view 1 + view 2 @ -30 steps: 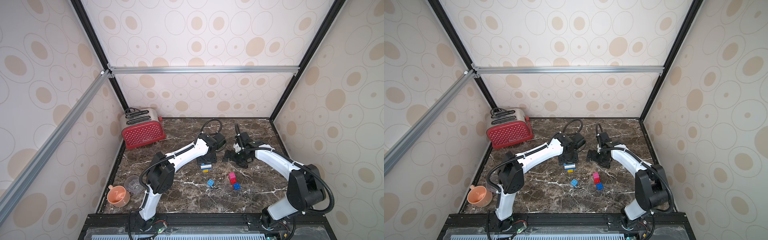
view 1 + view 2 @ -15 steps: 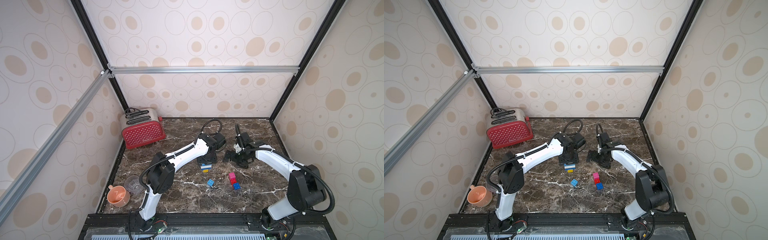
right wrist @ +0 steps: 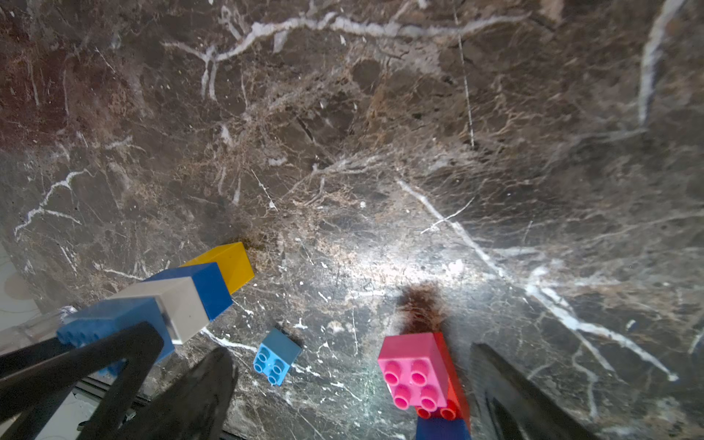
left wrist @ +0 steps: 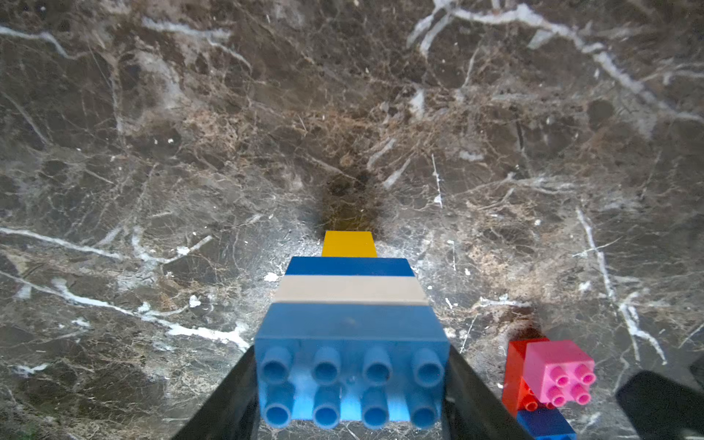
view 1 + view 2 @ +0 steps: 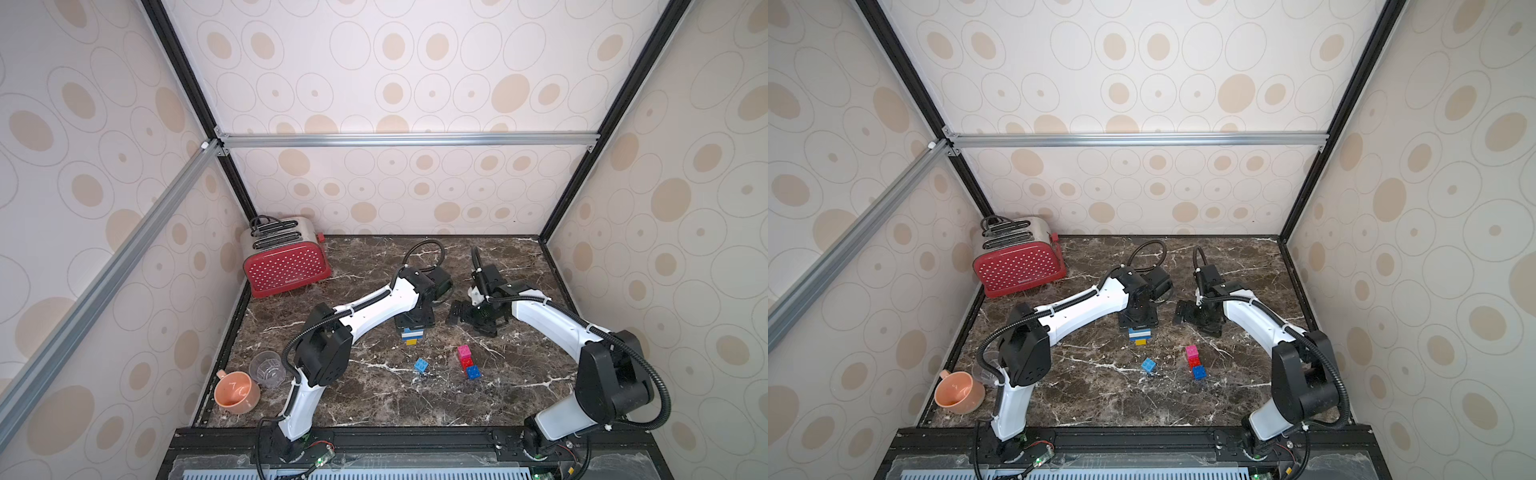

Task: Assemble a carrot with lego
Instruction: Assemble the lego brick with the lego brick.

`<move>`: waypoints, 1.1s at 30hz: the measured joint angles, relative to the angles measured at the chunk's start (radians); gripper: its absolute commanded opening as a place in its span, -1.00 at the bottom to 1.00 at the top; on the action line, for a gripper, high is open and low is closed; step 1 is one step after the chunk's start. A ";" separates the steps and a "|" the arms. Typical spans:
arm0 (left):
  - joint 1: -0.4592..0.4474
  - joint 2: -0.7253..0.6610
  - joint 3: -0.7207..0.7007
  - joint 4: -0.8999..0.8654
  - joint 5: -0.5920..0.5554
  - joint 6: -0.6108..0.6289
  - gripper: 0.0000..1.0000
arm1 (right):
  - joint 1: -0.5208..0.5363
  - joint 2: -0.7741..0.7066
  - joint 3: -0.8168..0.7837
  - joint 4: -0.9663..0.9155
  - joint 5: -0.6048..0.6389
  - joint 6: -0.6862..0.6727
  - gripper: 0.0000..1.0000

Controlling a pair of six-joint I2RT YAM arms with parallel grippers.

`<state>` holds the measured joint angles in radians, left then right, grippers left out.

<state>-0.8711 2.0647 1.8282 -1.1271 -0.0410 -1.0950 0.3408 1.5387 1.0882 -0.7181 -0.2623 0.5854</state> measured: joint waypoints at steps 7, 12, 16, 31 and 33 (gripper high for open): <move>0.000 -0.004 -0.021 0.019 0.015 0.037 -0.04 | 0.000 0.000 0.000 -0.002 0.000 0.000 0.98; 0.000 -0.004 -0.024 0.021 0.017 0.082 -0.11 | -0.001 0.000 0.000 -0.004 0.000 0.000 0.98; -0.001 -0.014 -0.047 0.023 0.017 0.119 -0.11 | -0.001 0.000 0.000 -0.012 0.000 -0.001 0.98; -0.002 -0.039 -0.087 0.068 0.017 0.150 0.28 | -0.001 -0.003 0.013 -0.031 0.005 0.000 0.99; -0.002 -0.039 -0.087 0.067 0.017 0.150 0.32 | -0.001 -0.006 0.018 -0.034 0.006 0.000 0.99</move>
<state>-0.8726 2.0262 1.7416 -1.0599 -0.0242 -0.9447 0.3397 1.5330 1.1061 -0.7521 -0.2558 0.5850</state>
